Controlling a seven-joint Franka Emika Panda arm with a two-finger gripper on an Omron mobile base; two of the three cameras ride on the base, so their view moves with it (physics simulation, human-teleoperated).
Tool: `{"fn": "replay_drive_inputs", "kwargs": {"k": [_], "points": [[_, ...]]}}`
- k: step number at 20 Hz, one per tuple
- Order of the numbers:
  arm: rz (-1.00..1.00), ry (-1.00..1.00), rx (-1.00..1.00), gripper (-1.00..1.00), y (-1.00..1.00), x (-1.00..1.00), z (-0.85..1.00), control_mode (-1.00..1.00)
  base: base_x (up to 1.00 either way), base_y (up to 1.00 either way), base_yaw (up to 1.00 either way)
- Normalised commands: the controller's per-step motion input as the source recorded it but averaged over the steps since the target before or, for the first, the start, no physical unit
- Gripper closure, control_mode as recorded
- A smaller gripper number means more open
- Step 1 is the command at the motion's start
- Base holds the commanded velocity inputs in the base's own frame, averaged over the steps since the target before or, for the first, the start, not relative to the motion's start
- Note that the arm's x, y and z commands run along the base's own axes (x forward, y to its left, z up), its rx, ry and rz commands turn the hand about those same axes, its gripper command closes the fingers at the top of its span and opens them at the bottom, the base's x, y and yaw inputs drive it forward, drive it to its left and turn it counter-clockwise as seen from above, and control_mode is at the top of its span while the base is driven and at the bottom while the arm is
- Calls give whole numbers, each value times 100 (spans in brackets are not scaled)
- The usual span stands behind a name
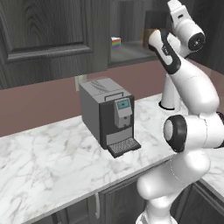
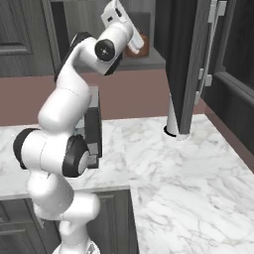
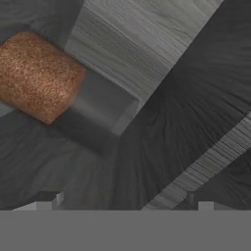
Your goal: Pick the jar and candle from the dining table and place them in the open cabinet. Close the cabinet after placing the objects.
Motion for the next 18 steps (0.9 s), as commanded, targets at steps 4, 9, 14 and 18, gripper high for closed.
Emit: {"fn": "replay_drive_inputs", "kwargs": {"k": [4, 9, 14, 18], "points": [[-2, 0, -4, -100, 27, -79, 0, -100, 0, 0, 0], [-2, 4, -5, -100, 33, -73, 5, -100, 0, 0, 0], [-4, 11, -5, -100, 41, -65, 22, -100, 0, 0, 0], [-6, 11, -11, -100, 45, -53, 48, -100, 0, 0, 0]]}}
